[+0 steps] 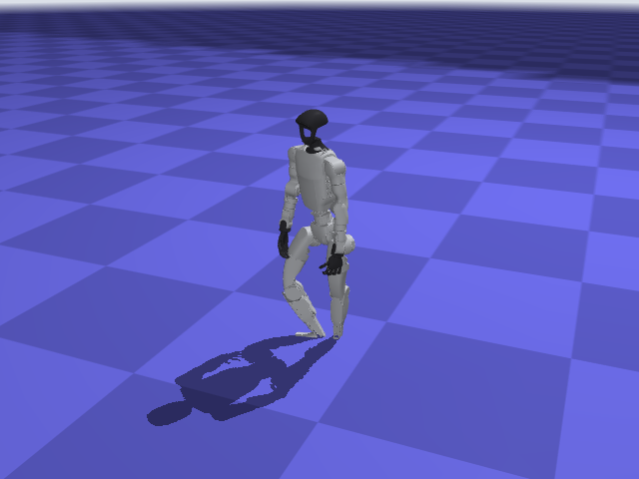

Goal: Walk

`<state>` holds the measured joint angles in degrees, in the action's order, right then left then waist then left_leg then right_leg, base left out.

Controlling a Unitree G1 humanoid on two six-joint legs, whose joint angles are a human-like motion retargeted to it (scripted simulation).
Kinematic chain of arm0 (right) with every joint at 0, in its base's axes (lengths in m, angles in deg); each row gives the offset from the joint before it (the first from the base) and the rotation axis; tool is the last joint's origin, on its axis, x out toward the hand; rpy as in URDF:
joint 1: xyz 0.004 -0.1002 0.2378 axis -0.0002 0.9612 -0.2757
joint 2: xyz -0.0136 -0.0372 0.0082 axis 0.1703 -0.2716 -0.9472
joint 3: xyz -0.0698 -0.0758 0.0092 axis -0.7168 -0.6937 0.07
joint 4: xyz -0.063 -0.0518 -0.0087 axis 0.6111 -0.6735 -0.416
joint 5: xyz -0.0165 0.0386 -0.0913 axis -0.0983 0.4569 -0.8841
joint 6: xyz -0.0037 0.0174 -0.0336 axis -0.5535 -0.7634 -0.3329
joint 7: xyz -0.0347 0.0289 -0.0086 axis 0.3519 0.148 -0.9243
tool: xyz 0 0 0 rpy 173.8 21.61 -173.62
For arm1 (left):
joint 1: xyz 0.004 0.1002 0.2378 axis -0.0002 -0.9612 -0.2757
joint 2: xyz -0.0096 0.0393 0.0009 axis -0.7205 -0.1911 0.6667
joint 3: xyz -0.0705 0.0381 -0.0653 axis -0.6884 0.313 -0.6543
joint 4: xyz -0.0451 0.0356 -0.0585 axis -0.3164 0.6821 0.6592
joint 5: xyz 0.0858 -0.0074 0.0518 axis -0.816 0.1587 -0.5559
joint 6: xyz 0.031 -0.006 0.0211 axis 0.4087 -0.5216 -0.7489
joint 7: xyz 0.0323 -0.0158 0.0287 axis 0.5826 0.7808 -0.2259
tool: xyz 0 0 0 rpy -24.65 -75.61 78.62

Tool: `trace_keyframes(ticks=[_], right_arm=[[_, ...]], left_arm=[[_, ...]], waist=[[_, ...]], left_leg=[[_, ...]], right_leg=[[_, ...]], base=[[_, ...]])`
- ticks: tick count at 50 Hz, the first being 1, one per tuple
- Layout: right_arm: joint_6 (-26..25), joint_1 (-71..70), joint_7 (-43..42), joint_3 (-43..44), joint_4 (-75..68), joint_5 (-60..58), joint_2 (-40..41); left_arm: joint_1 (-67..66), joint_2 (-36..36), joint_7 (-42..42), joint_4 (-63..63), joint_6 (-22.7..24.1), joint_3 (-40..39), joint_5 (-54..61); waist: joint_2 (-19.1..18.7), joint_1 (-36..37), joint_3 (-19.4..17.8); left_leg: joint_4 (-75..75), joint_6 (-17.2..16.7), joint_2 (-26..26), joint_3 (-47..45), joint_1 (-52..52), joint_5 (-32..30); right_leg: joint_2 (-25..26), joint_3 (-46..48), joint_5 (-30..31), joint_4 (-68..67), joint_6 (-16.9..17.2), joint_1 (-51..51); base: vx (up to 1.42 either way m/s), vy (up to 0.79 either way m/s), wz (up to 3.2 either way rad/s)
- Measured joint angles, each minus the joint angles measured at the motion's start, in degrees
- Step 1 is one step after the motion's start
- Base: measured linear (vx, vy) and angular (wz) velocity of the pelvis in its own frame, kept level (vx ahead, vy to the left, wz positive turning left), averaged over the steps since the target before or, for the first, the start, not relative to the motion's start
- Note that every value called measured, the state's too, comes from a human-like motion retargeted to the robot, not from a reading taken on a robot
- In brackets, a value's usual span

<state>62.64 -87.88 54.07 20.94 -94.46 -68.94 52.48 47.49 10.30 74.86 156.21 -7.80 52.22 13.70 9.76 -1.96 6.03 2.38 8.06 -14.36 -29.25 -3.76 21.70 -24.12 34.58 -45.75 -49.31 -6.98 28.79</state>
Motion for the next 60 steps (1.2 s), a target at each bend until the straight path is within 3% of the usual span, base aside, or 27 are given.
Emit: trace_keyframes(ticks=[13, 24, 30, 33, 36, 40, 42, 43, 45, 49, 53, 60], right_arm=[[0.1, -0.12, -0.75, -0.26, 1.62, -1.58, -0.77], [-0.12, -0.38, -1.93, 0.74, 2.29, -0.83, -1.54], [-0.63, -0.26, -1.99, 1.36, 1.66, -0.51, -2.28], [-1.01, -0.67, -2.15, 1.54, 1.55, -0.17, -2.54], [-1.39, -0.99, -2.63, 1.61, 1.8, 0.17, -2.32], [-2.16, -2.19, -3.77, 1.35, 2.09, 0.12, -1.29], [-2.66, -3.13, -4.31, 1.52, 1.95, -0.04, -1.03], [-2.7, -3.13, -4.47, 1.29, 2.01, -0.08, -0.86], [-2.77, -3.29, -4.67, 0.97, 2.15, -0.08, -0.81], [-2.46, -2.89, -5.03, -0.38, 2.99, -0.22, -0.57], [-2.0, -2.4, -5.94, -1.91, 4.01, -0.75, -0.66], [-1.41, -1.58, -8.31, -3.75, 5.26, -2.99, -1.37]], left_arm=[[0.29, -1.27, -1.54, -3.21, 0.53, 1.72, -2.94], [0.57, -1.75, -0.78, -3.98, 0.27, 3.09, -3.55], [0.95, -1.89, -0.63, -4.4, -0.04, 2.4, -1.19], [1.22, -2.73, -1.49, -5.24, -0.24, 1.37, 0.78], [1.3, -3.65, -2.91, -6.01, -0.39, 0.55, 2.04], [1.21, -4.54, -4.41, -6.1, -1.0, -0.4, 2.88], [1.2, -4.26, -4.55, -5.49, -1.36, -0.56, 2.75], [0.68, -4.07, -4.56, -5.16, -1.45, -0.7, 2.61], [-0.05, -3.58, -4.36, -4.26, -1.51, -0.6, 2.0], [-1.79, -3.09, -4.29, -2.83, -1.59, -0.06, 0.44], [-2.99, -3.26, -4.64, -2.23, -1.64, 0.98, -0.86], [-3.33, -4.08, -5.6, -2.74, -1.44, 2.2, -1.05]], waist=[[-0.11, -1.7, 2.04], [-2.22, -3.67, 3.69], [-3.28, -4.28, 3.66], [-3.45, -3.6, 2.28], [-3.87, -1.93, 0.91], [-7.43, 2.94, -0.91], [-11.68, 6.58, -0.93], [-12.09, 7.57, -0.97], [-11.77, 8.62, -0.13], [-10.33, 9.25, 1.86], [-10.18, 9.84, 3.4], [-9.28, 9.3, 5.96]], left_leg=[[0.13, -1.57, -0.94, 0.76, -3.71, -0.01], [-1.22, -1.9, -0.49, 3.21, -2.61, 1.78], [-9.75, -3.64, 1.61, 0.55, -2.27, 2.81], [-27.11, -4.47, 7.11, -1.97, -5.89, 5.63], [-48.59, -3.11, 17.78, -6.86, -10.38, 6.01], [-65.88, -0.79, 31.69, -3.89, -19.41, 12.61], [-67.21, -1.13, 37.85, 0.14, -24.86, 16.09], [-65.95, -1.33, 38.32, 1.1, -26.68, 16.78], [-59.8, -1.62, 35.59, 2.63, -30.07, 16.63], [-46.93, -4.06, 29.11, 4.92, -35.83, 11.57], [-41.65, -6.41, 26.57, 8.03, -39.92, 7.36], [-41.1, -5.28, 24.71, 10.48, -38.86, 5.72]], right_leg=[[2.31, 4.9, 3.3, 7.11, 1.87, 8.0], [4.08, 2.42, 5.74, 7.53, 1.19, 9.86], [3.8, -0.49, 5.27, 5.57, 0.75, 7.48], [5.74, -1.12, 4.5, 7.4, 0.04, 3.67], [7.62, -0.25, 3.65, 7.83, -0.6, 0.65], [16.8, 1.14, 4.17, 12.22, -2.07, -4.02], [27.55, 1.58, 10.02, 26.23, -3.29, -10.2], [28.52, 1.31, 10.66, 27.08, -2.97, -11.13], [31.47, 0.33, 14.34, 35.9, -3.13, -14.89], [32.35, -0.17, 17.01, 42.21, -2.63, -17.67], [32.91, 0.07, 16.94, 42.66, -2.57, -19.05], [29.81, 1.17, 13.85, 33.58, -2.93, -18.03]], base=[[0.08, 0.02, 0.39], [0.21, -0.03, 0.42], [0.31, -0.08, 0.49], [0.31, -0.11, 0.25], [0.26, -0.1, 0.19], [0.24, -0.08, -0.53], [0.29, -0.01, -0.9], [0.29, 0.03, -0.62], [0.31, 0.04, -0.29], [0.3, 0.05, -0.05], [0.27, 0.05, -0.1], [0.27, 0.03, -0.07]])
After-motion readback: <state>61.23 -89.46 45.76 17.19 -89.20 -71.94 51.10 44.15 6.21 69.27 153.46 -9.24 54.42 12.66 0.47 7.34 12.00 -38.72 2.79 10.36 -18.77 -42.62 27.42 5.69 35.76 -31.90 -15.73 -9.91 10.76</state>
